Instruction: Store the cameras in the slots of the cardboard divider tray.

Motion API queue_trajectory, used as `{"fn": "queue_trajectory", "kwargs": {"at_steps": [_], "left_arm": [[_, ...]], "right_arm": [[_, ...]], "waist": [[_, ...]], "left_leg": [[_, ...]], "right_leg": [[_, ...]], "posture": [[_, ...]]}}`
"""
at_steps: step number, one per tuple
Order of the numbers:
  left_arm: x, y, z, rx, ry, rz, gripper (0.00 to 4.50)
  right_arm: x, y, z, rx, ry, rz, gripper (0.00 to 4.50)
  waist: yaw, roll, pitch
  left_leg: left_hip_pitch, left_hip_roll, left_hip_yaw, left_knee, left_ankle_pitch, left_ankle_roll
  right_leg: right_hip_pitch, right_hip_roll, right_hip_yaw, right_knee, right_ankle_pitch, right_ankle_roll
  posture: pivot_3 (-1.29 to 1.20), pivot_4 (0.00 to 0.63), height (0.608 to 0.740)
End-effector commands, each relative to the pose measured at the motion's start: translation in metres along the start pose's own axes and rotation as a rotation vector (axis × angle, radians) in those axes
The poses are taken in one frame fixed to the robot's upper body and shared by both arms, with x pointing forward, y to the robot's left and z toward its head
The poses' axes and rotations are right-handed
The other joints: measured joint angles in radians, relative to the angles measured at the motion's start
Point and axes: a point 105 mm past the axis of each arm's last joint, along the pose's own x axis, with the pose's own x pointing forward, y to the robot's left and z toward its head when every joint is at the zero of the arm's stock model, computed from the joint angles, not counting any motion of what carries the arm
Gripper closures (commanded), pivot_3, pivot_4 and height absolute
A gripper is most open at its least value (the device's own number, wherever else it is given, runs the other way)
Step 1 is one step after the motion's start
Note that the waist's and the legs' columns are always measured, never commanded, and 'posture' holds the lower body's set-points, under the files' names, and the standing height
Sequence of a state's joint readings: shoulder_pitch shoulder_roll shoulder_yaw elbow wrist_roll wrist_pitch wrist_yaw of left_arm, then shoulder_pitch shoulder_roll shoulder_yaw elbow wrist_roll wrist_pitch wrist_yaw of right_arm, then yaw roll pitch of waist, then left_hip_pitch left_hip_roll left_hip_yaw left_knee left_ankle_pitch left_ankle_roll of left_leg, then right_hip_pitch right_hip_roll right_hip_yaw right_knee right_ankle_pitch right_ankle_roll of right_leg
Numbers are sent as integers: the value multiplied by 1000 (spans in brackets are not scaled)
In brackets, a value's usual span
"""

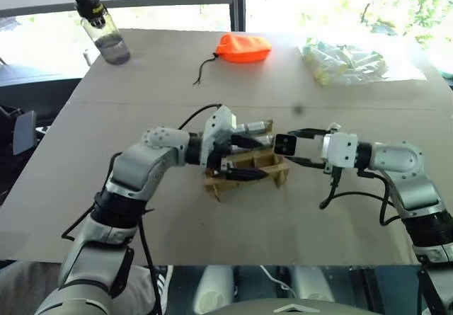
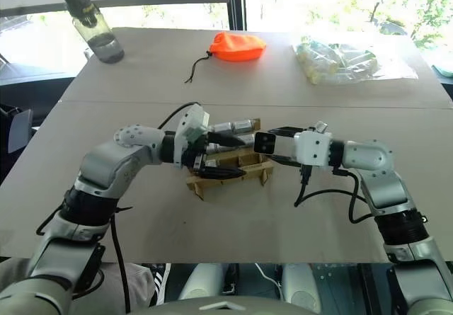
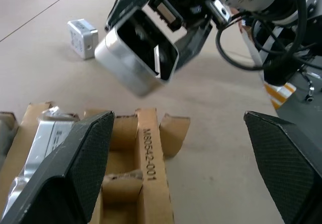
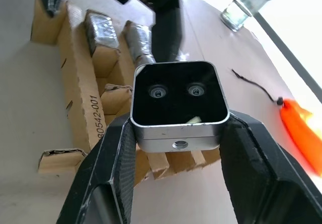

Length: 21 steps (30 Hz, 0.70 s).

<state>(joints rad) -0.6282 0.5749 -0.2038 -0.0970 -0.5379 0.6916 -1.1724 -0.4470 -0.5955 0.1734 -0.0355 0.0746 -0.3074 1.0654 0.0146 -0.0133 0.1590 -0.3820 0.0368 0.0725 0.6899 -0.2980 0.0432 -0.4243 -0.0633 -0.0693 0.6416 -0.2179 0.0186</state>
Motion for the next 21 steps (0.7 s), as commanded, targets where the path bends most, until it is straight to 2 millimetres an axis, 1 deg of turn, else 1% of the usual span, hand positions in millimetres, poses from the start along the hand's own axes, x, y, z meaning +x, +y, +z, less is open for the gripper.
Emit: {"fn": "queue_trajectory", "kwargs": {"at_steps": [1,4,7,10,16,18,21], "left_arm": [[-4,0,13,-31,-50,-3,204],[-5,-1,12,-50,-49,4,204],[-6,-1,11,-71,-60,11,204],[-6,-1,15,-101,-92,7,204],[-6,-1,14,-109,-86,10,204],[-6,-1,14,-106,-86,9,204],[-7,2,18,-111,-106,17,204]], "right_arm": [[1,-3,3,-119,4,9,2689],[2,0,3,-161,2,34,2689],[6,1,4,-242,-5,60,2689],[8,0,2,-332,-15,39,2689],[11,-5,6,-477,-54,10,2689],[12,-7,8,-561,-70,-3,2689],[12,-10,13,-630,-104,-36,2689]], "waist": [[-2,0,0],[-2,0,0],[-4,0,0],[-3,0,0],[-3,0,0],[-3,0,0],[-3,0,0]], "left_leg": [[1,0,0,0,0,0],[1,0,0,0,0,0],[2,1,0,0,0,0],[2,1,1,0,0,0],[2,1,1,0,0,0],[2,1,1,0,0,-1],[2,1,1,0,0,-1]], "right_leg": [[0,0,1,0,0,0],[0,0,0,1,0,0],[0,0,1,2,0,0],[0,0,1,2,0,0],[0,0,1,1,0,0],[0,0,1,1,0,0],[0,0,1,1,0,0]], "posture": [[0,150,726],[0,150,726],[0,150,726],[0,150,726],[0,150,726],[0,150,726],[0,150,726]]}}
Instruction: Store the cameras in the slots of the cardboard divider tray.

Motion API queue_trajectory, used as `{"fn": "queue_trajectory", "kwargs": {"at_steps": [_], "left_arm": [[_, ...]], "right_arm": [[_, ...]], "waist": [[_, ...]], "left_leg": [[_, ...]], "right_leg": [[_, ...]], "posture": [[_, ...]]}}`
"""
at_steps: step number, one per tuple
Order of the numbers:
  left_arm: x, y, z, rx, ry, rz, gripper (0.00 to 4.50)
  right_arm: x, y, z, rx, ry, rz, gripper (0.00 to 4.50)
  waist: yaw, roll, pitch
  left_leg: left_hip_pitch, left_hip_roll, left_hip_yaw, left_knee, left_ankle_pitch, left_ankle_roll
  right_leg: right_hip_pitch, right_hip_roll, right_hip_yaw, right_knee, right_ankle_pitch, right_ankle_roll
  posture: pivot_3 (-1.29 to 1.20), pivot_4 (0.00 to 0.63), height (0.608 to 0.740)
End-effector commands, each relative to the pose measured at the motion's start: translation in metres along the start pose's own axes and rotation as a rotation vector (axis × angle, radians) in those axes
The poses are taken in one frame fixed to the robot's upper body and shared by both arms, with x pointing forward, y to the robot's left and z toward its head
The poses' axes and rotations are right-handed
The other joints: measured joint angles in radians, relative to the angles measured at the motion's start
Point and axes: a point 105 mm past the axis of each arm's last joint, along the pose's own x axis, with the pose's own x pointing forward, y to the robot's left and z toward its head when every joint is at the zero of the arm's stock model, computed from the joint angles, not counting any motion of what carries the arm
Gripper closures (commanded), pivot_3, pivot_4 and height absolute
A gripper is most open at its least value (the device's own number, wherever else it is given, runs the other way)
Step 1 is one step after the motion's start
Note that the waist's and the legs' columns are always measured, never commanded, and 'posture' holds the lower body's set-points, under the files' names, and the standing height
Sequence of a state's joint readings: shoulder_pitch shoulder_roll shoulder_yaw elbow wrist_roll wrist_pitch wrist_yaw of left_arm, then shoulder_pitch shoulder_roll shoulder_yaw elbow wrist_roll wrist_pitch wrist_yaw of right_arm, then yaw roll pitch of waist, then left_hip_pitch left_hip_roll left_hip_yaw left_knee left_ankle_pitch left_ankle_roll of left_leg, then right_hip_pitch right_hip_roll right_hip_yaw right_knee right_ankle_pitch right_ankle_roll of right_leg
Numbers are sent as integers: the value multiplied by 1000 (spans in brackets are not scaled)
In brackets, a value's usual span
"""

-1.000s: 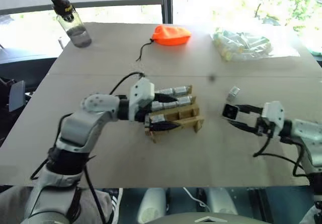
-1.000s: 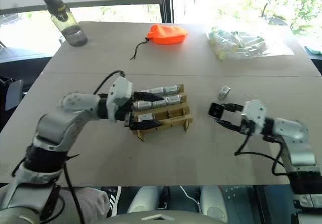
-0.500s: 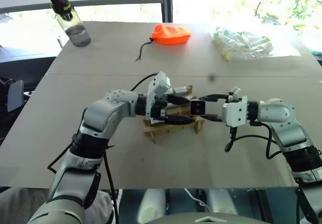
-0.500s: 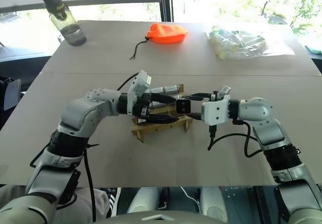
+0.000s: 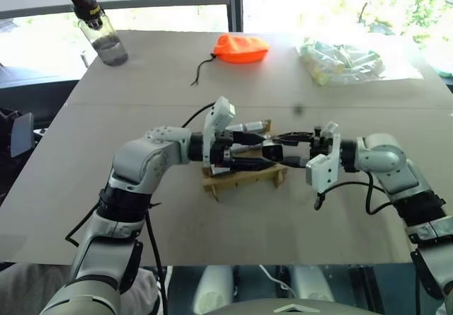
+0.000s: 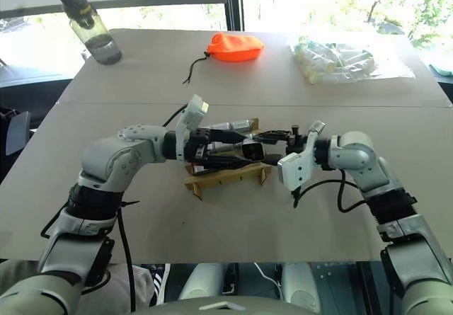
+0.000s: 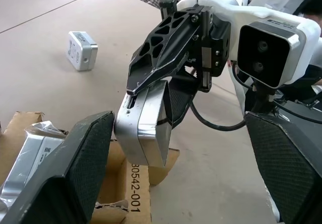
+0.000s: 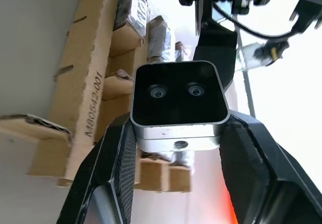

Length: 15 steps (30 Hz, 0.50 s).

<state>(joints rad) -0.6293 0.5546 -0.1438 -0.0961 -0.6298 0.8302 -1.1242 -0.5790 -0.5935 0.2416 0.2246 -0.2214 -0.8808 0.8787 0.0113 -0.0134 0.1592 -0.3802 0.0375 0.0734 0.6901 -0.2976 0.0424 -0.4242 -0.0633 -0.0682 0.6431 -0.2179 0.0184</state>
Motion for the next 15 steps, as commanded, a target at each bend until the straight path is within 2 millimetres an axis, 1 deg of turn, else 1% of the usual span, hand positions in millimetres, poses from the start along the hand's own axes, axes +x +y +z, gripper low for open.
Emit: {"fn": "queue_trajectory", "kwargs": {"at_steps": [1,9,12,15], "left_arm": [[-3,-1,15,24,-52,4,204],[-3,-3,17,28,-62,-10,204],[-4,-4,17,28,-63,-8,997],[-5,-3,16,30,-63,-5,2436]], "right_arm": [[-1,-16,8,-143,-52,-91,2689],[-3,-18,4,-171,-51,-126,2689],[-4,-18,3,-174,-54,-129,2689],[-4,-17,3,-171,-54,-127,2689]], "waist": [[0,0,0],[0,0,0],[0,0,0],[-1,0,0]], "left_leg": [[0,0,0,0,0,0],[0,0,0,0,0,0],[0,0,0,0,0,-1],[0,0,0,0,0,-1]], "right_leg": [[0,0,0,0,0,0],[0,-1,0,0,0,0],[0,-1,0,0,0,0],[0,-1,0,0,0,0]], "posture": [[0,150,726],[0,150,726],[0,150,726],[0,150,726]]}}
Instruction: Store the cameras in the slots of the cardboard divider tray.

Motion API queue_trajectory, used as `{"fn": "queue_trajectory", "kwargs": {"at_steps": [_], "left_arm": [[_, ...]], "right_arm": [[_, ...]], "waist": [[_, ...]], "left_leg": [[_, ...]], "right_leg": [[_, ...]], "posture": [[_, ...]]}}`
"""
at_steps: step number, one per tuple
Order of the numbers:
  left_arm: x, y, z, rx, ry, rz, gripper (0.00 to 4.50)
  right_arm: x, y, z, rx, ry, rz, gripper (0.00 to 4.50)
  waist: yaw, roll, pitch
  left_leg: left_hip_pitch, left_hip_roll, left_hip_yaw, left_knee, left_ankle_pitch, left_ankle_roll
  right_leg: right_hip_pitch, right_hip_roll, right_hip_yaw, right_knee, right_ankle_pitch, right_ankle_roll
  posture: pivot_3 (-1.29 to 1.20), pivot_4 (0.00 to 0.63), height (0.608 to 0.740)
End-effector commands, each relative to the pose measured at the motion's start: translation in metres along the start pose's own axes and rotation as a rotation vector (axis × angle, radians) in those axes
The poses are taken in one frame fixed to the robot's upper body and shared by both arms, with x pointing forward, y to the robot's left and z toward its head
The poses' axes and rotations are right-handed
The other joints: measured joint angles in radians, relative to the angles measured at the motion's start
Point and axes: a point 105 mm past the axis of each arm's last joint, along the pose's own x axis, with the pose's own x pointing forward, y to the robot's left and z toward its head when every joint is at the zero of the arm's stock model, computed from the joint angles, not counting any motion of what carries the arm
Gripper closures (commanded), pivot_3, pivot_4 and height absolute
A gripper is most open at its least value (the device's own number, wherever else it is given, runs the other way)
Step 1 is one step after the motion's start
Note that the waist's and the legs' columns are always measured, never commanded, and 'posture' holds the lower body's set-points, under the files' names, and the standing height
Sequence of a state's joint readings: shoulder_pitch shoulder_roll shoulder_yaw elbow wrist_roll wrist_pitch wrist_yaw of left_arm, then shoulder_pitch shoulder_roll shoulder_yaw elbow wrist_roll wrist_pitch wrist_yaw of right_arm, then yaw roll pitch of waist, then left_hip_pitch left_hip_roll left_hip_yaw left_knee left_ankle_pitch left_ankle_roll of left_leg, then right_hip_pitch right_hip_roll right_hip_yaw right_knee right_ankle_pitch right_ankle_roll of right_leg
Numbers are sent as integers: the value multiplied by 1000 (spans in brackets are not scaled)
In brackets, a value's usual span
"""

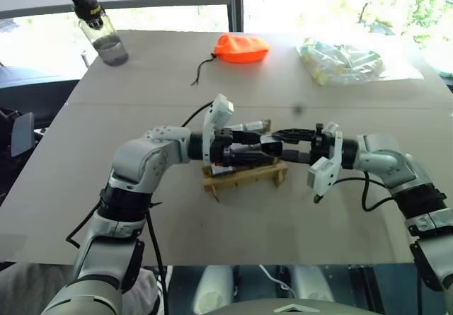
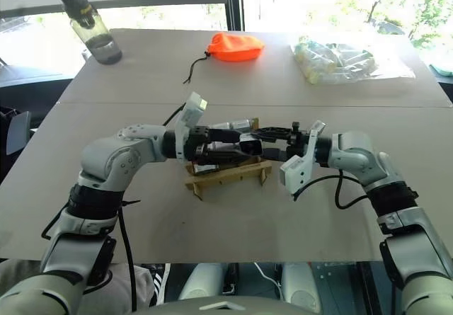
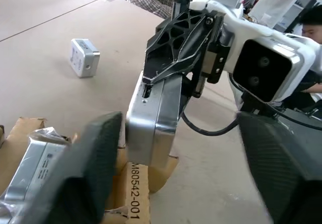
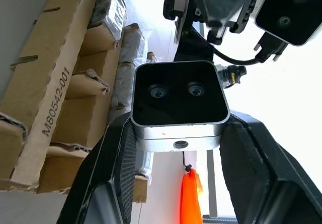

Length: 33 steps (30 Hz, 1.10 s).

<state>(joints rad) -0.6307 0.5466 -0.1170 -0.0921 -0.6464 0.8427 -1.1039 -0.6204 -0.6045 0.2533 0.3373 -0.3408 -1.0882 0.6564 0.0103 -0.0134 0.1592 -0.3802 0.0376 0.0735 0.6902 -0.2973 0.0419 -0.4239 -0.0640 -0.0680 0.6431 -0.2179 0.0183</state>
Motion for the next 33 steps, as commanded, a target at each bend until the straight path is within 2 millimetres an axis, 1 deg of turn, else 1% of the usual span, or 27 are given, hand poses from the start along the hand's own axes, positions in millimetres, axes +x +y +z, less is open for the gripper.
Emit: {"fn": "queue_trajectory", "kwargs": {"at_steps": [1,2,3,6,7,8,10,11,12,14,16,18,20,21,23,26,29,31,33], "left_arm": [[-2,-6,13,42,-35,-26,2794],[-2,-6,13,43,-36,-26,3341],[-2,-6,14,45,-36,-27,3778],[-1,-6,13,52,-33,-29,3804],[-1,-6,13,53,-32,-29,3804],[-1,-6,12,54,-32,-30,3804],[0,-6,13,68,-36,-29,3805],[-1,-6,14,83,-40,-24,3805],[-2,-6,14,93,-43,-19,3805],[-6,-6,17,139,-62,1,3805],[-9,-7,18,168,-77,13,3805],[-14,-7,19,187,-88,38,3805],[-21,-8,14,258,-49,73,3805],[-24,-8,13,283,-41,85,3805],[-29,-8,10,307,-23,107,3805],[-33,-2,-6,349,48,152,3805],[-34,5,-15,360,68,191,3805],[-34,8,-21,379,90,203,3805],[-35,11,-29,396,123,211,3805]], "right_arm": [[-1,-12,-1,-31,-4,-28,2689],[-1,-11,0,-25,-3,-28,2689],[0,-10,0,-21,-5,-24,2689],[0,-8,1,14,-2,-13,2689],[0,-8,1,27,-2,-13,1648],[-1,-9,2,36,-4,-24,1242],[-3,-9,3,92,-6,-55,197],[-7,-8,3,155,0,-79,0],[-10,-6,3,201,4,-93,0],[-25,-4,1,346,28,-146,0],[-38,-1,-2,446,55,-173,0],[-55,11,-6,575,103,-161,0],[-86,28,-12,833,183,-206,0],[-99,36,-11,935,202,-222,0],[-120,51,-3,1105,190,-216,0],[-148,73,8,1294,175,-206,0],[-168,82,11,1378,144,-282,0],[-179,84,14,1362,102,-337,0],[-186,86,21,1357,57,-334,0]], "waist": [[-1,0,0],[-1,0,0],[-1,0,0],[-1,0,0],[0,0,0],[1,0,0],[1,0,0],[1,0,0],[2,0,0],[4,0,0],[3,0,0],[3,0,0],[5,0,0],[4,0,0],[6,0,0],[4,0,0],[3,0,0],[3,0,0],[4,0,0]], "left_leg": [[0,0,0,0,0,0],[0,0,0,0,0,0],[0,0,0,0,0,0],[0,0,0,0,0,0],[0,0,0,0,0,0],[0,0,0,0,0,0],[0,0,0,0,0,0],[0,0,0,0,0,0],[0,0,0,0,0,0],[-1,0,-1,0,0,0],[-1,0,-2,0,0,0],[0,0,-1,0,0,0],[0,0,-1,0,0,0],[1,0,-2,-1,0,0],[1,0,-2,-1,0,0],[2,0,-2,-1,0,1],[4,0,-1,-1,-1,2],[5,0,0,-1,-3,5],[6,0,-1,-1,-3,5]], "right_leg": [[0,0,0,0,0,0],[0,0,0,0,0,0],[0,0,0,0,0,0],[0,0,0,0,0,0],[0,0,0,0,0,0],[0,0,0,0,0,0],[0,0,0,0,0,0],[0,0,0,0,0,0],[0,0,0,0,0,0],[1,-1,0,-1,0,0],[1,-1,1,-1,0,0],[1,-2,1,-1,0,0],[1,-2,1,-1,0,0],[2,-1,1,-1,0,0],[2,-1,1,-1,0,0],[4,-1,1,-1,0,0],[5,0,1,-2,0,0],[5,0,1,-1,0,0],[6,1,1,-1,0,0]], "posture": [[0,150,726],[0,150,726],[0,150,726],[0,150,726],[0,150,726],[0,150,726],[0,150,726],[0,150,726],[0,150,726],[0,150,726],[0,150,726],[0,150,726],[0,150,726],[0,150,726],[0,150,726],[0,150,726],[0,150,726],[0,150,726],[0,150,726]]}}
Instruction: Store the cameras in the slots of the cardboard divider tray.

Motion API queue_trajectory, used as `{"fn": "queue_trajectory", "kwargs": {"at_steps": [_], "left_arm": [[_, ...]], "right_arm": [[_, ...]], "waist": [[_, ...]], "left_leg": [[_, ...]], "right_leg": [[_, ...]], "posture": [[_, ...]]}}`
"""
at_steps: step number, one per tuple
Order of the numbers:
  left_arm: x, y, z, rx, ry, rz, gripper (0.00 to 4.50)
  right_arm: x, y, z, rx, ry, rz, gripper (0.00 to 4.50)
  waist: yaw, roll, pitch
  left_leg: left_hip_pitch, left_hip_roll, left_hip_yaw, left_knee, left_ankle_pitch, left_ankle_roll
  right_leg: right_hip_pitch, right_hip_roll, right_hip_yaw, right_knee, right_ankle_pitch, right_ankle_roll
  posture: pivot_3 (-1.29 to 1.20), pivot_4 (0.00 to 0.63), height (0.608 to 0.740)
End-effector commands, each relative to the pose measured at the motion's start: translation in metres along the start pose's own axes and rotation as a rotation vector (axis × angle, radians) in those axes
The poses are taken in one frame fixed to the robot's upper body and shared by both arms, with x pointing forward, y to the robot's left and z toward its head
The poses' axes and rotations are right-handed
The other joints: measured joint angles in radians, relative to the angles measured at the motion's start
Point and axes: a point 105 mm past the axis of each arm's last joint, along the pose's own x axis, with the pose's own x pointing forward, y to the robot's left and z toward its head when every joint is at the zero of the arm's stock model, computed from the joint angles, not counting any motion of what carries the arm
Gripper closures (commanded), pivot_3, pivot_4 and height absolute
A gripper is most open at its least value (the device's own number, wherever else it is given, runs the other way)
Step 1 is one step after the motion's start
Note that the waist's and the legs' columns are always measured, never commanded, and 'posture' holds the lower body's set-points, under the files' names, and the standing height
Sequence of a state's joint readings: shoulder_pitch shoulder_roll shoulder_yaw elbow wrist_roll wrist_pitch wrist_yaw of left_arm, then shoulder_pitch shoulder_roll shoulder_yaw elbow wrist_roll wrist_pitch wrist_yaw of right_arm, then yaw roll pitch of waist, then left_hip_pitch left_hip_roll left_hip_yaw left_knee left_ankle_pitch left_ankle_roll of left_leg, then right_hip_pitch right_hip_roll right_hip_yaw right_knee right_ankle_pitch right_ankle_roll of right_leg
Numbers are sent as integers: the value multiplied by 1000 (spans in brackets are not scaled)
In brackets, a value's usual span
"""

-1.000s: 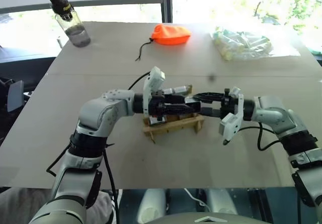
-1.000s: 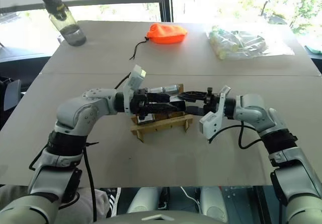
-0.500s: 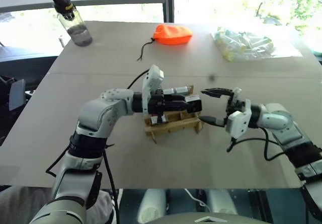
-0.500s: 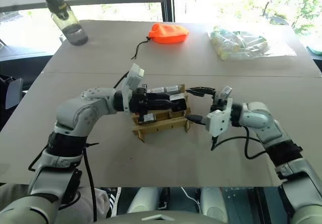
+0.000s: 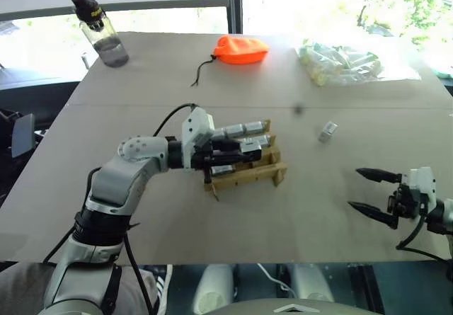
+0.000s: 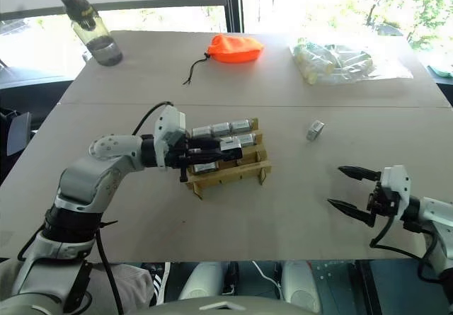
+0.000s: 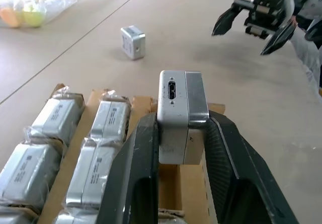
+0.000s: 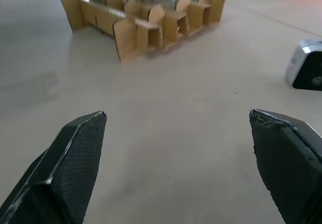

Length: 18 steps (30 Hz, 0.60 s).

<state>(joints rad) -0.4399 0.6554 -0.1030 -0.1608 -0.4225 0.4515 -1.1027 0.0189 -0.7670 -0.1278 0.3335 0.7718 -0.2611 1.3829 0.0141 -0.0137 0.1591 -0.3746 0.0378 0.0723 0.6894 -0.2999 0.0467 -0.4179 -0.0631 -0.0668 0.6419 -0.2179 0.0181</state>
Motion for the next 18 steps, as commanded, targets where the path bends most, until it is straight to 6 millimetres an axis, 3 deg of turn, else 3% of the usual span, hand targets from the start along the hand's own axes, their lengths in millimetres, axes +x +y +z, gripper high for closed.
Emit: {"fn": "queue_trajectory", "kwargs": {"at_steps": [1,9,18], "left_arm": [[0,1,-7,80,37,15,3805],[-1,8,-9,98,45,24,3805],[0,2,-23,36,86,0,3805]], "right_arm": [[-19,4,9,-25,-80,37,0],[-26,13,-3,-5,32,122,0],[-22,8,-1,-43,21,108,0]], "waist": [[1,1,0],[1,1,0],[0,1,0]], "left_leg": [[1,0,0,0,0,0],[2,0,2,-1,2,-3],[3,0,2,-1,2,-3]], "right_leg": [[1,0,0,0,0,0],[2,-1,1,0,0,0],[2,-1,1,0,0,0]], "posture": [[0,150,726],[0,150,726],[0,150,726]]}}
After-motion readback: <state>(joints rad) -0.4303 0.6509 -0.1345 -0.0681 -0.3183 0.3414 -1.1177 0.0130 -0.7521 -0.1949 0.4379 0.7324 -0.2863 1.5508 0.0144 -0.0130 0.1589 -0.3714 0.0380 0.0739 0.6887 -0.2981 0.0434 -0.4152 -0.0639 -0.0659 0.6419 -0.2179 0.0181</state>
